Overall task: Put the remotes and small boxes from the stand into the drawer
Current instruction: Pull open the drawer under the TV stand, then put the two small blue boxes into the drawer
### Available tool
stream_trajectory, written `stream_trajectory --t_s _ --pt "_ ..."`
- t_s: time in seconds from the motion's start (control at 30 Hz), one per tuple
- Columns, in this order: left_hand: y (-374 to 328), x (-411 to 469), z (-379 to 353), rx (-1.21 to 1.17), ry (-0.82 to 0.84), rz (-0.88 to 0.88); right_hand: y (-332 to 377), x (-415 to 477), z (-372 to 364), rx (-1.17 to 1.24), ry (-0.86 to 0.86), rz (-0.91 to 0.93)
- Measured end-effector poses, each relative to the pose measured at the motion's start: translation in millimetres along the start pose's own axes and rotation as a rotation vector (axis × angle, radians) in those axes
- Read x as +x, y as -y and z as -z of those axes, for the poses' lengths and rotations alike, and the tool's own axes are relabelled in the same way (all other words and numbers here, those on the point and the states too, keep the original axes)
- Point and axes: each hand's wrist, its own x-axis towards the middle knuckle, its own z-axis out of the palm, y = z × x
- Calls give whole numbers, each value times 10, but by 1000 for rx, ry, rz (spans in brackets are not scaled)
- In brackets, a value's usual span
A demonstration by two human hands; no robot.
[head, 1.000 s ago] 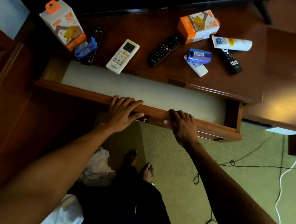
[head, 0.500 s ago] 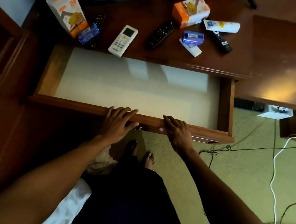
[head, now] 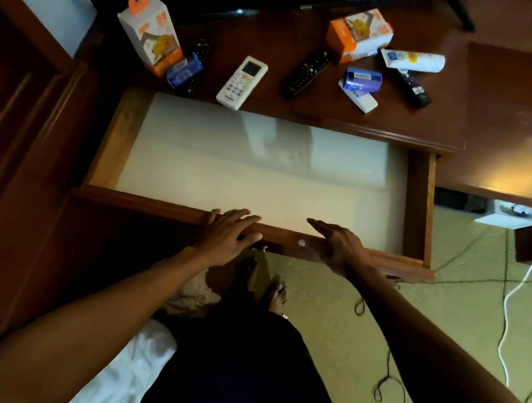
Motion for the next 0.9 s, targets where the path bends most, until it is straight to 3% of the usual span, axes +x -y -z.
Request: stream_trajectory --t_s 0.07,0.17,0.3,0.4,0.6,0.9 --pt "1 48 198 -193 -32 4 57 175 202 13 -41 -6" --pt "38 130 668 -313 -232 27 266 542 541 70 -117 33" --pt "230 303 1410 -292 -476 60 642 1015 1001 161 -205 100" --pt "477 570 1876 -217 -571 83 841 1328 1258 190 -236 107" --pt "925 1301 2445 -92 -541 169 1048 1829 1579 207 -265 145" --pt "1341 2010 2549 227 -347 185 1052 2402 1776 252 -216 39"
